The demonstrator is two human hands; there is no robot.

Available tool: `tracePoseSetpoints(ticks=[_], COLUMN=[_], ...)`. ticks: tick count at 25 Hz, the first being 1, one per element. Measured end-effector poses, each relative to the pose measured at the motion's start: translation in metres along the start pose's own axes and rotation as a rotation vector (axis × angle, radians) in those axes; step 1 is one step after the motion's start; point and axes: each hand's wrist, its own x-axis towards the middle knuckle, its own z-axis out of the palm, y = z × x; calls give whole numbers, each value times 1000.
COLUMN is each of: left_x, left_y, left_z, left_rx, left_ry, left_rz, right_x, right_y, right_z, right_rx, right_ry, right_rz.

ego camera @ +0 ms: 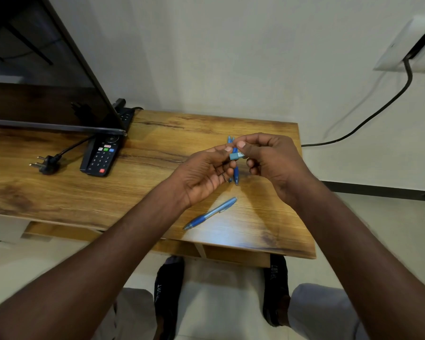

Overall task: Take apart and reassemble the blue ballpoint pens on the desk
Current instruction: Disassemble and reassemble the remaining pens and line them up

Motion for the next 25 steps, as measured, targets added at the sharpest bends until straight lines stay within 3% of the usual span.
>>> tracePoseSetpoints(ticks=[5,9,12,19,25], left_x=[1,0,0,0,-1], left_y=[1,2,2,2,3], left_z=[0,1,0,0,-1], left_rx=[-46,-87,-97,-47,-21], left_ry=[34,30,40,75,92], left_rz=[13,26,31,35,25], right_x=[4,1,0,0,0], right_y=[-1,-4,-4,-1,-1], right_z=[-3,-1,0,-4,-1], right_rx=[335,419,384,43,15], right_ry=[58,36,89,169,173], right_rz=[153,183,135,-69,-85])
